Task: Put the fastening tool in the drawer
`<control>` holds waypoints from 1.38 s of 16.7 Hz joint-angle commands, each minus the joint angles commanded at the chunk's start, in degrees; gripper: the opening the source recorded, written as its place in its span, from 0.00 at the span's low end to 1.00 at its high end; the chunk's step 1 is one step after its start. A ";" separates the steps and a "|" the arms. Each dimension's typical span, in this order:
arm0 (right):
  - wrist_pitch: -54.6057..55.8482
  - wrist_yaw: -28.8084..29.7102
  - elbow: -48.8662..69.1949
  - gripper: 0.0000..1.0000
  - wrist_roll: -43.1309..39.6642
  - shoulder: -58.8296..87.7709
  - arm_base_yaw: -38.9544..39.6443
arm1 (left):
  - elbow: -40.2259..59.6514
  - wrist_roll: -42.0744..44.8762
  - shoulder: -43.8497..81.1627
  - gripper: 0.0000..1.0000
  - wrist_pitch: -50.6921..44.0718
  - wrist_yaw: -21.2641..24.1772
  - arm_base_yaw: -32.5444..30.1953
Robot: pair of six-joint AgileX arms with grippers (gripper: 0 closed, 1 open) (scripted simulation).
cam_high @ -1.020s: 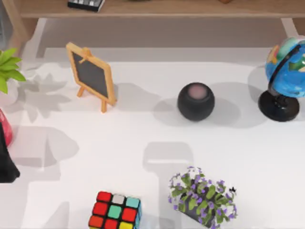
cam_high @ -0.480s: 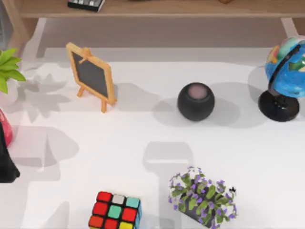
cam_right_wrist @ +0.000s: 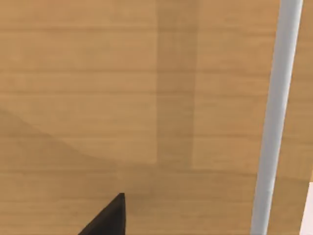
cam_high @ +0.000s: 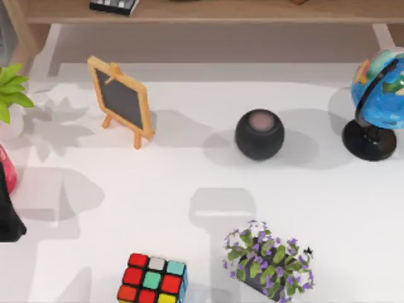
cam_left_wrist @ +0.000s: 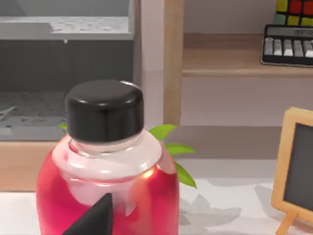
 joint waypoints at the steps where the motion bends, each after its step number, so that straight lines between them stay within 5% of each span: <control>1: 0.00 0.00 0.00 0.70 0.00 0.00 0.00 | 0.00 0.00 0.00 1.00 0.00 0.00 0.00; 10: 0.00 0.00 0.00 0.02 0.00 0.00 0.00 | 0.00 0.00 0.00 1.00 0.00 0.00 0.00; 23: -2.36 1.93 3.56 0.00 0.05 1.50 1.81 | 0.00 0.00 0.00 1.00 0.00 0.00 0.00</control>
